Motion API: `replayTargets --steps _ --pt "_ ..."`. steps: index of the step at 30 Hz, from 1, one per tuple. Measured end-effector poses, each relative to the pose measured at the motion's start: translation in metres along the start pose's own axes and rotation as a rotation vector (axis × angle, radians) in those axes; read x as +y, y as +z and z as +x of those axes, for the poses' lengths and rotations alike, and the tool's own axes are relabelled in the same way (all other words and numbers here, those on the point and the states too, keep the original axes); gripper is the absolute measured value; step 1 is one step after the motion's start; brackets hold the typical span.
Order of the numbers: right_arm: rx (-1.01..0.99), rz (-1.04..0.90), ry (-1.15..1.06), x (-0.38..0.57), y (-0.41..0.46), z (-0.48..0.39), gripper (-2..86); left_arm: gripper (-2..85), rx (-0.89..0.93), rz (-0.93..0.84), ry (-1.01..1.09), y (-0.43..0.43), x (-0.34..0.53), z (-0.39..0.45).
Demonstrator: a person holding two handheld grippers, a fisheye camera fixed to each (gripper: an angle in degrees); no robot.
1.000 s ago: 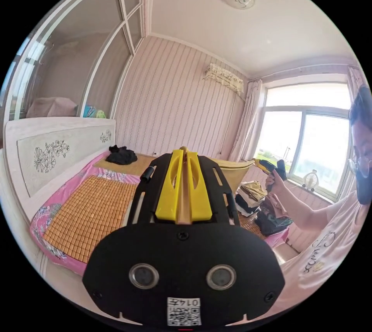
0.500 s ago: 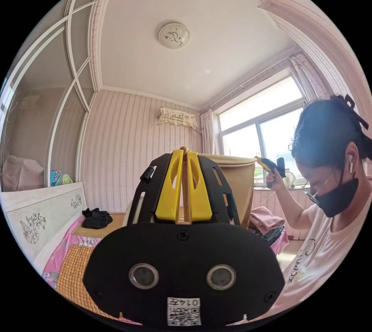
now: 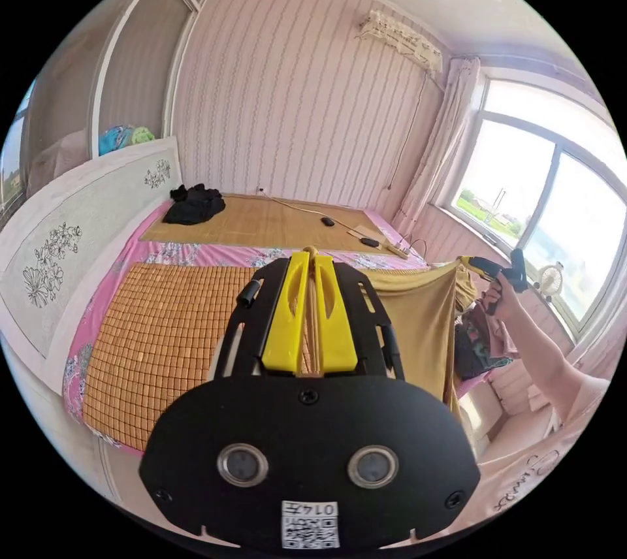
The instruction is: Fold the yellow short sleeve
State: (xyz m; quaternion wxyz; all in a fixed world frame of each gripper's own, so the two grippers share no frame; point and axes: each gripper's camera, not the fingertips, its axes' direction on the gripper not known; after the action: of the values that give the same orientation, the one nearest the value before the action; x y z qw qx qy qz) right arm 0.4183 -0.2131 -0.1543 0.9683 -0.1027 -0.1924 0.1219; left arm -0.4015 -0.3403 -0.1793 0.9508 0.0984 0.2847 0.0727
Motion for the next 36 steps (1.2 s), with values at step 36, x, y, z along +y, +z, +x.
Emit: replayTargets --steps 36 --pt "0.301 -0.605 0.226 0.253 0.122 0.196 0.5 -0.4 0.134 -0.762 -0.221 0.341 0.352 -0.172"
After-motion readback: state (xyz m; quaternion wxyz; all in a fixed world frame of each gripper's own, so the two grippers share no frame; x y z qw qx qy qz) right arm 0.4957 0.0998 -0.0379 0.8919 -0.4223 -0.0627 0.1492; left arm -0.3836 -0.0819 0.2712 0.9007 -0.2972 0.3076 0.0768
